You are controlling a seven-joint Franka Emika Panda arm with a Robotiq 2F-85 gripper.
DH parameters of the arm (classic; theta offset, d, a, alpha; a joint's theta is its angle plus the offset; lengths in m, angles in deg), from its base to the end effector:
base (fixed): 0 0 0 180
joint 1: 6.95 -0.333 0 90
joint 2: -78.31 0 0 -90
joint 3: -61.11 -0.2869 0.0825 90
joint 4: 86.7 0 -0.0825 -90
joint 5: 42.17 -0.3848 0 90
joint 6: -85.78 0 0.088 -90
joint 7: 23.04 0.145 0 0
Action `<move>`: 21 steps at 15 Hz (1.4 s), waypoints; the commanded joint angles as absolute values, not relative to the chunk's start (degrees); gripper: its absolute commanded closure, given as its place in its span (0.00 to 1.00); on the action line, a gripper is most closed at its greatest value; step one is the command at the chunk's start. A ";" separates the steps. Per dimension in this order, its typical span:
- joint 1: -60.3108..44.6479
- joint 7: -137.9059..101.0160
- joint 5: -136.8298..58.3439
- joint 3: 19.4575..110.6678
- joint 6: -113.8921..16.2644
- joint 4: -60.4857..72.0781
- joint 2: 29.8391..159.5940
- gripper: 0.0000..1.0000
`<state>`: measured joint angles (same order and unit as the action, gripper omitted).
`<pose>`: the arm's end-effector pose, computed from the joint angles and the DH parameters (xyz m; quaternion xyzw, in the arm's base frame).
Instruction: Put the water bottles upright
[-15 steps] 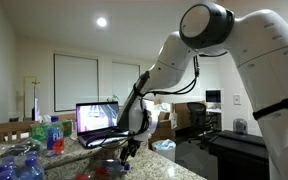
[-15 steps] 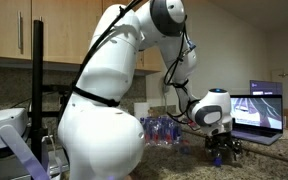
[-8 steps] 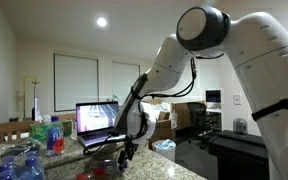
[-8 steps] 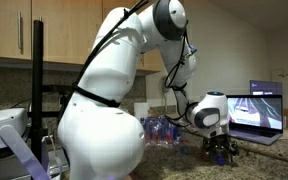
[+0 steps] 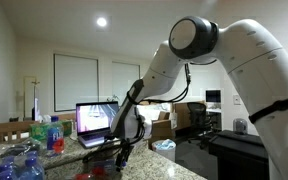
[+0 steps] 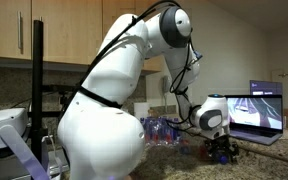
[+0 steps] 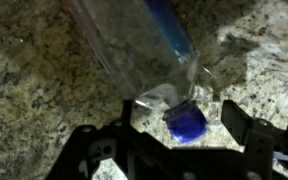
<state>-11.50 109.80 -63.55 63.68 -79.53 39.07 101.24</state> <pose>0.5815 0.0016 0.1642 -0.2521 0.9548 0.0042 0.1572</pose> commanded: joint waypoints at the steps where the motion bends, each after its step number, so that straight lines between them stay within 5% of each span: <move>1: -11.04 107.63 -61.47 63.51 -76.08 35.15 103.40 0.40; 11: -10.59 103.02 -61.62 62.87 -73.73 31.89 105.22 1.00; 21: -17.42 106.31 -57.78 65.78 -82.81 40.09 98.76 0.98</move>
<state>-13.80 104.71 -60.51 63.95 -77.96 33.98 103.96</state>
